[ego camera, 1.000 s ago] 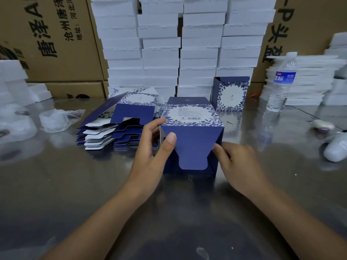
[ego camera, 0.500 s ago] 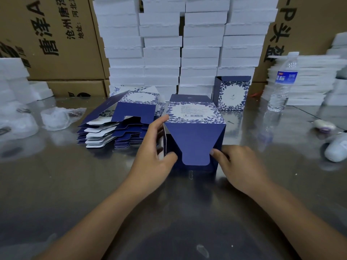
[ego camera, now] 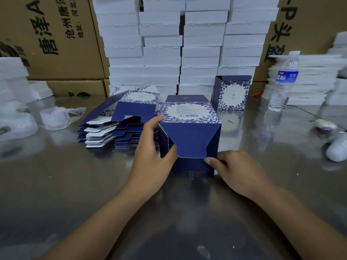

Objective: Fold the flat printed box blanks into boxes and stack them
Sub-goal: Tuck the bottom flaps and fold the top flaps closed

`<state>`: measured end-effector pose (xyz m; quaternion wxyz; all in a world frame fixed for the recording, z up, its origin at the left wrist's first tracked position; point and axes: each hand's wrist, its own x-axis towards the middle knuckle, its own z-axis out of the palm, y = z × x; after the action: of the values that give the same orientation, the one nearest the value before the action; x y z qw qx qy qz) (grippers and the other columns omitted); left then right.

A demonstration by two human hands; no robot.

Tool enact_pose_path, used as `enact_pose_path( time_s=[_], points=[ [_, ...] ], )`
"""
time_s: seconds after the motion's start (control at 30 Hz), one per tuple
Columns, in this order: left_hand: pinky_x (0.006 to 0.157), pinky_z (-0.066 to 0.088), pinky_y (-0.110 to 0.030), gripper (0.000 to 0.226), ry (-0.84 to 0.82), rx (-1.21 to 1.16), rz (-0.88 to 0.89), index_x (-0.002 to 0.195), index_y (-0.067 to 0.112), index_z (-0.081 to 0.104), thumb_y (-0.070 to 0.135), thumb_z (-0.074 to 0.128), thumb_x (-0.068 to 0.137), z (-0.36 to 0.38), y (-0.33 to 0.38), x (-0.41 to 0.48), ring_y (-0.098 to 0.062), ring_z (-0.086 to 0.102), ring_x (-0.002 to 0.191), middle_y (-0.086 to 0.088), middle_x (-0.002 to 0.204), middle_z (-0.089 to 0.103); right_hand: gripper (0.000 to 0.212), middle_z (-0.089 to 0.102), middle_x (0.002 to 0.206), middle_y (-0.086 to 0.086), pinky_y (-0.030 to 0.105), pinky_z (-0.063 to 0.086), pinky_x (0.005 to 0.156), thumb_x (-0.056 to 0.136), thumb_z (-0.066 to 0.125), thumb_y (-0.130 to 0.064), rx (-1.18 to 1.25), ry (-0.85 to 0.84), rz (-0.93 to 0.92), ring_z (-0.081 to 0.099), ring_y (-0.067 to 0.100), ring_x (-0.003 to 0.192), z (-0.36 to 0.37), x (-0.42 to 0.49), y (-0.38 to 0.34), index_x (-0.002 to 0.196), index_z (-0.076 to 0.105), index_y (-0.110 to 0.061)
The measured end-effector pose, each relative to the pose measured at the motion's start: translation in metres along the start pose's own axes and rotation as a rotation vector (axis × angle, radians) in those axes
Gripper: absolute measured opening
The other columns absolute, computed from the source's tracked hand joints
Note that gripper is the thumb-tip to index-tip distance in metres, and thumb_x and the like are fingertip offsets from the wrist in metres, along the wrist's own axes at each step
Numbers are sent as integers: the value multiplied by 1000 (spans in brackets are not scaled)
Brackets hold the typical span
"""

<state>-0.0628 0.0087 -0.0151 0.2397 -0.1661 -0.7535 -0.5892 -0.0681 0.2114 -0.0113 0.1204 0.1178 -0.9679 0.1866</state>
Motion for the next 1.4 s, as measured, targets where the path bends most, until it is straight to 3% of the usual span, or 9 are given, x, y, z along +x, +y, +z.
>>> enact_pose_path(
  time_s=[0.2,0.4,0.53,0.63,0.77,0.97,1.23,1.33,1.4],
  points=[
    [79,45,-9,60,119,-90,7,115,44,41,59,63,61,-2,4,3,10,53,103,43,103,52,39,49,61,-9,24,28,48,90,45,-55,-36,-3,-83,49,17,64,2,-2,-1,65,41,-26],
    [76,42,-4,57,126,-117,28,114,41,41,55,64,63,0,4,3,14,52,101,44,102,52,27,50,65,-9,26,28,49,94,45,-46,0,73,-118,52,21,70,2,0,2,77,51,-25],
    [77,42,-4,61,126,-98,21,116,43,41,60,63,62,-1,3,3,14,51,102,44,104,52,42,49,61,-8,25,28,49,86,45,-62,-33,33,-102,51,16,65,3,-2,1,64,41,-26],
    [72,41,-1,59,145,-94,26,117,44,40,55,62,63,-3,5,3,19,50,98,46,101,51,48,54,65,-8,29,34,53,72,37,-77,-26,68,-85,55,15,69,4,-1,0,83,47,-31],
    [71,41,-1,59,140,-109,18,115,45,40,59,60,60,-3,7,3,19,50,97,46,99,51,83,49,93,-17,34,47,70,64,39,-78,257,248,-50,54,8,81,7,-1,-6,132,24,-34],
    [79,44,-8,67,18,-68,26,121,43,36,56,63,61,-1,6,1,9,52,106,41,109,50,73,35,138,-6,20,34,100,83,67,-36,281,557,-320,41,12,125,1,0,-13,142,25,-30],
    [110,36,-40,92,-188,12,-1,146,43,17,71,61,69,-3,4,-2,-1,30,137,19,148,32,49,52,119,2,29,34,101,80,45,-39,292,610,-285,44,18,116,-6,-4,-24,118,60,-10],
    [113,25,-30,77,-237,90,82,143,52,12,81,38,76,-3,5,-6,9,20,138,36,146,22,37,51,108,-5,39,42,95,82,50,-39,423,659,-264,52,22,108,-10,-2,-20,106,61,-14],
    [107,29,-24,58,-196,86,93,136,54,20,73,37,84,-3,6,-7,11,30,131,42,134,33,33,53,98,-6,28,42,89,86,51,-53,545,698,-257,53,15,99,-12,0,-18,96,59,-23]
  ],
)
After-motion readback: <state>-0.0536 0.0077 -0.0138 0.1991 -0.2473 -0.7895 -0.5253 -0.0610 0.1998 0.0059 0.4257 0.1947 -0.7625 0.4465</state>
